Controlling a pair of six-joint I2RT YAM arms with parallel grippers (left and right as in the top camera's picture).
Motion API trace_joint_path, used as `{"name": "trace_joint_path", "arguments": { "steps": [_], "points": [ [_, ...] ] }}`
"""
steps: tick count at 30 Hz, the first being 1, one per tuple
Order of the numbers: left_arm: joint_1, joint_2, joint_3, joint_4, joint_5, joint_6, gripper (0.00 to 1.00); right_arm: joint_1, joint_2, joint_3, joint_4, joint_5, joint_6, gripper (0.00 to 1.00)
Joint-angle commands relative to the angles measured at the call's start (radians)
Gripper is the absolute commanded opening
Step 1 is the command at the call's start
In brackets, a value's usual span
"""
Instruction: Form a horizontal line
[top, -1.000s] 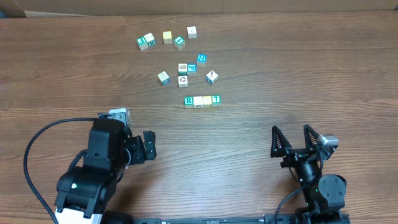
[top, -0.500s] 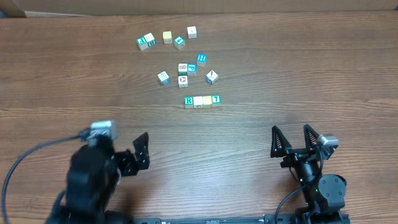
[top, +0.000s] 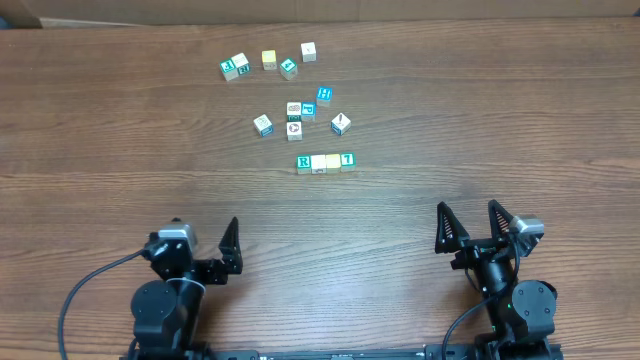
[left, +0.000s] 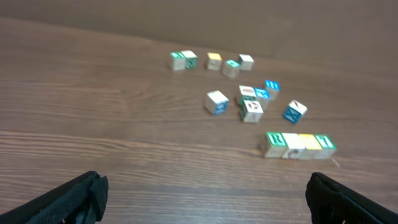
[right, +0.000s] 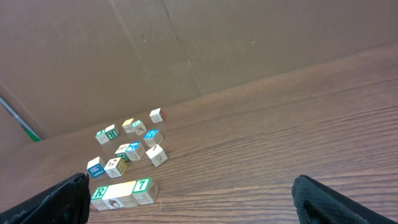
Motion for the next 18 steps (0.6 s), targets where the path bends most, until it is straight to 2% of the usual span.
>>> {"name": "trace_joint_path", "arguments": {
  "steps": [1, 7, 18],
  "points": [
    [0.006, -0.04, -0.061, 0.053, 0.062, 0.037, 1.0, -0.006, -0.012, -0.005, 0.007, -0.006, 0.005, 1.0],
    [0.006, -0.077, -0.084, 0.084, 0.062, 0.081, 1.0, -0.006, -0.012, -0.005, 0.008, -0.006, 0.005, 1.0],
    [0.006, -0.077, -0.084, 0.082, 0.061, 0.079, 1.0, -0.006, -0.012, -0.005, 0.007, -0.006, 0.005, 1.0]
  ]
}}
